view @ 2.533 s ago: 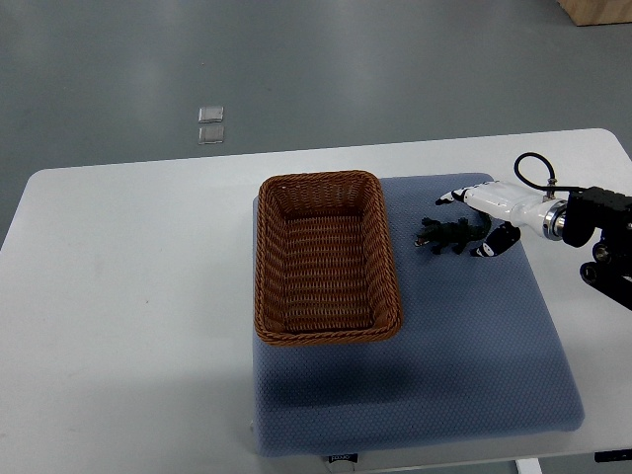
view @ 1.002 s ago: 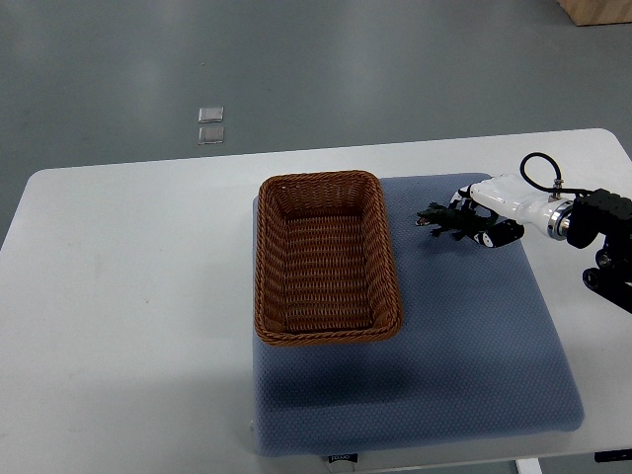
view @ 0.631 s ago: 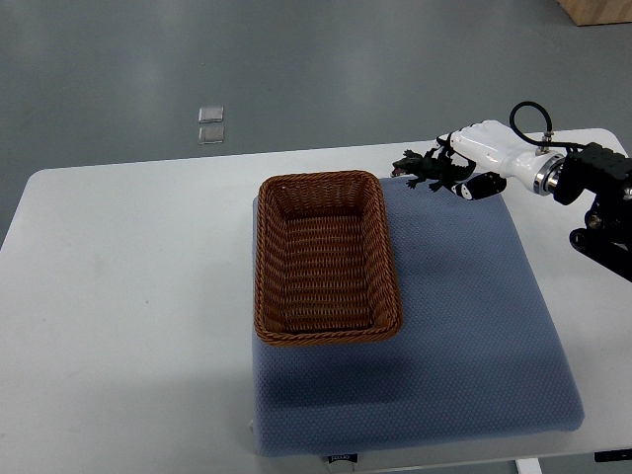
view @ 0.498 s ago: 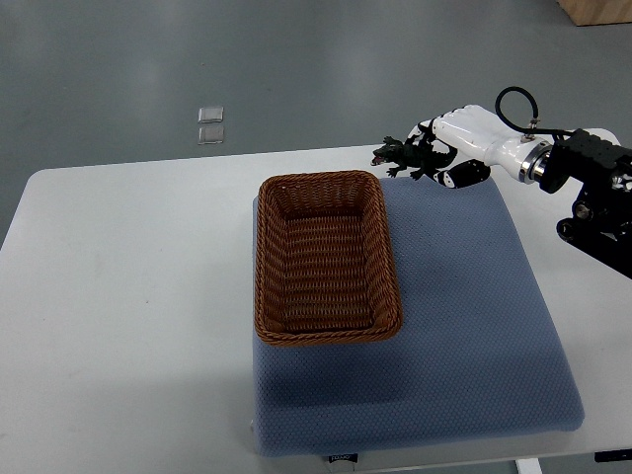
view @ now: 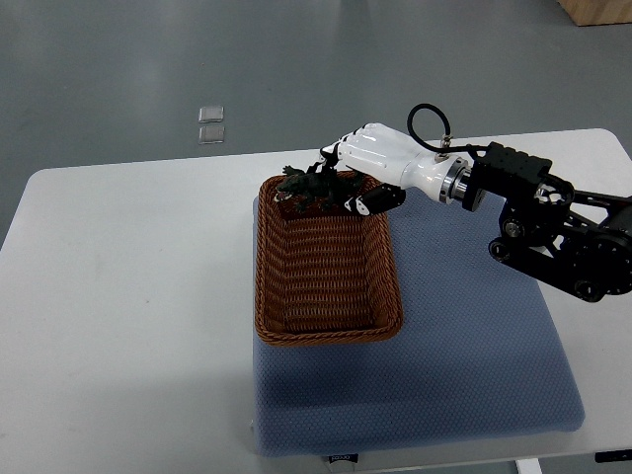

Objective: Place crocodile in brown basket with right hand
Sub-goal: 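Lift the crocodile and carry it over the wicker basket, then open the right hand to drop the crocodile into the basket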

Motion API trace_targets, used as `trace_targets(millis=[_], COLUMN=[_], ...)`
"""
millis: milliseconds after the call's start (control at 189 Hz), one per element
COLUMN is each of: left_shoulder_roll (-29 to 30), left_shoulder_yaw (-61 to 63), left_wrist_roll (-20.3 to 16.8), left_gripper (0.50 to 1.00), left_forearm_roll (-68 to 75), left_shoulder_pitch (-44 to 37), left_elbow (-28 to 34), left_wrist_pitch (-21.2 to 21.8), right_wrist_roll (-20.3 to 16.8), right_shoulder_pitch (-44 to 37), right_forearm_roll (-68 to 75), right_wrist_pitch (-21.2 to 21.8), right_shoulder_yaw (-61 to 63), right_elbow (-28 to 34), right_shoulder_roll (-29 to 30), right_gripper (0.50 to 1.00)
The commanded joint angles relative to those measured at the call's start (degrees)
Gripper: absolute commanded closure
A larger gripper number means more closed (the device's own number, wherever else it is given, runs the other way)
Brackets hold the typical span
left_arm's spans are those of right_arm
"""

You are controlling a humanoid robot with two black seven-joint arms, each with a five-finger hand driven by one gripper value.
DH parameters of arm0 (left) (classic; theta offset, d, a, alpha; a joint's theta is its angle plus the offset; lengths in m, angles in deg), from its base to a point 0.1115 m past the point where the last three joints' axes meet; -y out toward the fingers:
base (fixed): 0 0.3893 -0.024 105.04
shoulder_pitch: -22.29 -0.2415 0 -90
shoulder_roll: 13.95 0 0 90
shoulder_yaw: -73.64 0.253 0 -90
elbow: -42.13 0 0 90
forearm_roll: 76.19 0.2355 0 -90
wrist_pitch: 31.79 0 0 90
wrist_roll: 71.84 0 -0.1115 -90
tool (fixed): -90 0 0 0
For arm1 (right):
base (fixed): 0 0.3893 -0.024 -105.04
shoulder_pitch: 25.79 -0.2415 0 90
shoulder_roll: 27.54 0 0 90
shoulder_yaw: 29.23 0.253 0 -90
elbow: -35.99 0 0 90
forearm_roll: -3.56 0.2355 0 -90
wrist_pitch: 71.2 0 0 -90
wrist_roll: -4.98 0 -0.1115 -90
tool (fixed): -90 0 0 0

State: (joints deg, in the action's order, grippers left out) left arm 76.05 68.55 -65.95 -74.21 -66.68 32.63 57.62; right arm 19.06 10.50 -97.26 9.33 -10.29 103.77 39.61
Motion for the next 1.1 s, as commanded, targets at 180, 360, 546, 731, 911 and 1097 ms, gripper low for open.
trace_targets(millis=[180,360,546,731,911,1097], left_shoulder_roll=[0.00,0.00,0.00,0.00,0.00,0.00], left_shoulder_yaw=[0.00,0.00,0.00,0.00,0.08,0.00], left_wrist_roll=[0.00,0.00,0.00,0.00,0.00,0.00], left_gripper=[0.500,0.500,0.500,0.500,0.500,0.500], left_forearm_roll=[-0.04,0.04,0.04,0.04,0.04,-0.04], left_shoulder_pitch=[0.03,-0.06,0.03,-0.06,-0.06,-0.06], left_elbow=[0.00,0.00,0.00,0.00,0.00,0.00], left_wrist_pitch=[-0.02,-0.02,0.06,-0.02,-0.02,-0.02], right_wrist_roll=[-0.01,-0.01,-0.10,-0.28,-0.28,-0.36], right_shoulder_pitch=[1.51,2.83,3.79,4.32,4.41,4.85], right_forearm_roll=[-0.34,-0.34,-0.26,-0.26,0.10,0.89], right_wrist_pitch=[0.77,0.86,0.77,0.77,0.68,0.86], right_shoulder_yaw=[-4.35,-4.35,-4.26,-4.26,-3.47,0.92], right_elbow=[-0.54,-1.60,-1.95,-1.95,-1.95,-1.95], right_shoulder_roll=[1.50,1.50,1.58,2.38,2.02,1.06], right_gripper=[1.000,0.961,0.738,0.591,0.572,0.572])
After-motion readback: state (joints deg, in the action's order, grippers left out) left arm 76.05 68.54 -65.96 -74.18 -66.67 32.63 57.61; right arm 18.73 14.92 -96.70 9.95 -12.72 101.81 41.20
